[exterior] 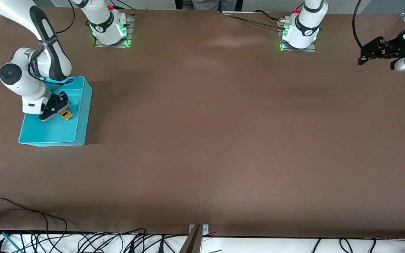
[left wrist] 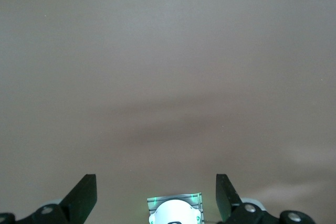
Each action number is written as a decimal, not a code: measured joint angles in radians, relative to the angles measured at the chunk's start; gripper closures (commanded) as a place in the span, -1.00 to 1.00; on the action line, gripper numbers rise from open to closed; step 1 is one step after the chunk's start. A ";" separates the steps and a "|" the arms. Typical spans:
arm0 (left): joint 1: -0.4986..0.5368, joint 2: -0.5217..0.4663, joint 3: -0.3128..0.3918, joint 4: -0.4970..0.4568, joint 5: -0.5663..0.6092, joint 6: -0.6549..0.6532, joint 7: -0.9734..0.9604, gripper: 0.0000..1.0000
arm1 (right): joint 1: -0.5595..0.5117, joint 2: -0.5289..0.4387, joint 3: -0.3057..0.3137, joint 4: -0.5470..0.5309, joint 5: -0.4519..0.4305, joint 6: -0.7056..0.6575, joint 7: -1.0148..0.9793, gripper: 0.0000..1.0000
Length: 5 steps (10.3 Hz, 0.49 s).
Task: Wind up and store yellow beetle car
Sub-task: 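Lower the car into the box and open the right gripper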
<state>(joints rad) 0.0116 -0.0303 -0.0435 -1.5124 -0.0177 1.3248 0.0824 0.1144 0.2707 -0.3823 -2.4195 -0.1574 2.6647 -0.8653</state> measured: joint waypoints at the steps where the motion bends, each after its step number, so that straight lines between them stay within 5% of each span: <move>1: 0.000 0.000 0.000 0.000 0.000 0.000 0.000 -1.00 | 0.000 0.001 0.000 0.000 0.000 0.000 0.000 -0.19; 3: 0.000 0.000 0.001 0.000 0.000 0.000 0.000 -1.00 | 0.000 0.000 0.000 0.002 0.000 0.003 0.000 -0.54; 5: 0.000 0.000 0.000 0.000 0.000 0.000 0.000 -1.00 | 0.000 -0.009 0.000 0.015 0.000 0.006 0.000 -0.54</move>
<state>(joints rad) 0.0114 -0.0302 -0.0434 -1.5124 -0.0177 1.3248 0.0824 0.1144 0.2620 -0.3821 -2.4045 -0.1574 2.6703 -0.8655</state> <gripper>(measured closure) 0.000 0.229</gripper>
